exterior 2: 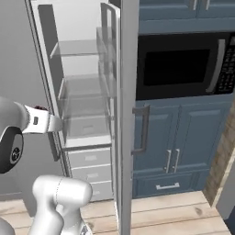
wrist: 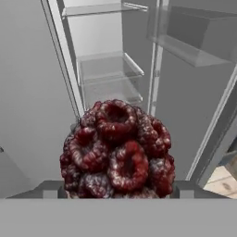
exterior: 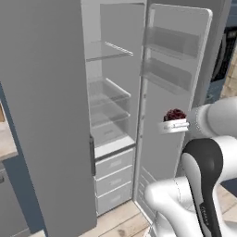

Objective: Take the donut and cake from the fridge and place them on the empty tray on the dining counter.

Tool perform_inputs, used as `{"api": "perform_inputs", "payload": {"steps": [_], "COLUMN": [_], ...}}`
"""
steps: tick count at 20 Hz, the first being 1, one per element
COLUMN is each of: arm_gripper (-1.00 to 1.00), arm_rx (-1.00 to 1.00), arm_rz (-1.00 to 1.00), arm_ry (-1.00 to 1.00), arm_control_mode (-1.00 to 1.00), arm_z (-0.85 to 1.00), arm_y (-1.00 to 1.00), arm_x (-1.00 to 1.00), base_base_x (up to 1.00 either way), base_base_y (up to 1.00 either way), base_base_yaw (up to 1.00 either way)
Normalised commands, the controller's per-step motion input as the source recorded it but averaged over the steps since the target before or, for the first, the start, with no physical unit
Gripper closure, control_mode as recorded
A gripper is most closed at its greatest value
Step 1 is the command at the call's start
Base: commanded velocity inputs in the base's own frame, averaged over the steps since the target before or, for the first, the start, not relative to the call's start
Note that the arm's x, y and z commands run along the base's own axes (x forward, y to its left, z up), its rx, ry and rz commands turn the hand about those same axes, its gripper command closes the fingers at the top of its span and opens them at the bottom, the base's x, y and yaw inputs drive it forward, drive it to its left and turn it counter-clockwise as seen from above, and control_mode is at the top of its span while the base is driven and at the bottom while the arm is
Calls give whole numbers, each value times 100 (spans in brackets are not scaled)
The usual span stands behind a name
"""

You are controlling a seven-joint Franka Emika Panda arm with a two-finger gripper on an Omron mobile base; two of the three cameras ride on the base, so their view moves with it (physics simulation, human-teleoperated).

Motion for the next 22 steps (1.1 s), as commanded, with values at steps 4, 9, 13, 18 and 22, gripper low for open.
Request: {"api": "perform_inputs", "payload": {"steps": [4, 9, 13, 18, 22], "arm_gripper": [100, 100, 100, 100, 100], "arm_rx": [0, 0, 0, 0, 0], "arm_rz": [0, 0, 0, 0, 0], "arm_ry": [0, 0, 0, 0, 0], "arm_control_mode": [100, 100, 100, 100, 100], "arm_z": [0, 0, 0, 0, 0], "arm_y": [0, 0, 0, 0, 0], "arm_x": [0, 0, 0, 0, 0], "base_base_x": [-100, -100, -100, -100, -100], "base_base_y": [-40, -35, -68, -81, -51], "base_base_yaw": [10, 33, 40, 16, -1]}}
